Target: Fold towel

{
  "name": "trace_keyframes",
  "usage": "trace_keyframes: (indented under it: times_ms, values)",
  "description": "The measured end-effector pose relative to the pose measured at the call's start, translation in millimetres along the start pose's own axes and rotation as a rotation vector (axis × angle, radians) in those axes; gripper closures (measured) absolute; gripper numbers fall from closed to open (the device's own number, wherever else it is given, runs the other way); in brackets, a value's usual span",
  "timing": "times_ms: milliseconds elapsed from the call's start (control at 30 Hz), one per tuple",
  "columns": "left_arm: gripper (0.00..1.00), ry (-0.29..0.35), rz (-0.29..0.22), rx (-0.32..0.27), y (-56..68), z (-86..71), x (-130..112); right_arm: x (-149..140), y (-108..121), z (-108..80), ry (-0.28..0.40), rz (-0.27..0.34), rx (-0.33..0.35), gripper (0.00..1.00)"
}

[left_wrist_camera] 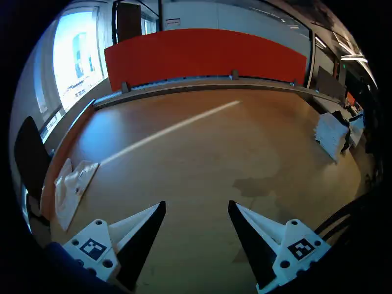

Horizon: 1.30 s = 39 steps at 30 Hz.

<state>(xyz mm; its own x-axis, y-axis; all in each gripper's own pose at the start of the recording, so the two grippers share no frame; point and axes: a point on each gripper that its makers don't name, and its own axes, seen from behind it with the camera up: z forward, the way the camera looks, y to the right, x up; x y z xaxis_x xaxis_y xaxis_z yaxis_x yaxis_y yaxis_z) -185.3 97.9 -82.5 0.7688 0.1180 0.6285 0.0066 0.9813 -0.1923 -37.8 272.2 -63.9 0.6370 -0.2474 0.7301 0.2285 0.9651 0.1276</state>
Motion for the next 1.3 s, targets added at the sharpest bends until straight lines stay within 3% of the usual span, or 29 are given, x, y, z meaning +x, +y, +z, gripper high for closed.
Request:
trace_keyframes:
  times_ms: [100,367,600,1067,1300]
  values:
    - [0.06,0.001,-0.001,0.002,-0.9,0.0,1,-2,0,-1.2,-0.002,-0.004,-0.002,0.34]
    - [0.06,0.006,0.003,-0.001,-0.7,0.6,4,4,-3,-4.8,0.020,-0.005,0.004,0.30]
    - [0.06,0.010,0.000,-0.002,-1.8,-0.4,4,17,-9,-6.0,0.052,0.001,0.007,0.00]
    - [0.06,0.017,-0.004,-0.001,-5.2,-2.8,6,29,-17,-7.2,0.088,0.016,0.004,0.00]
    - [0.06,0.033,-0.009,-0.005,-5.7,-4.9,13,44,-22,-10.2,0.165,0.095,-0.010,0.00]
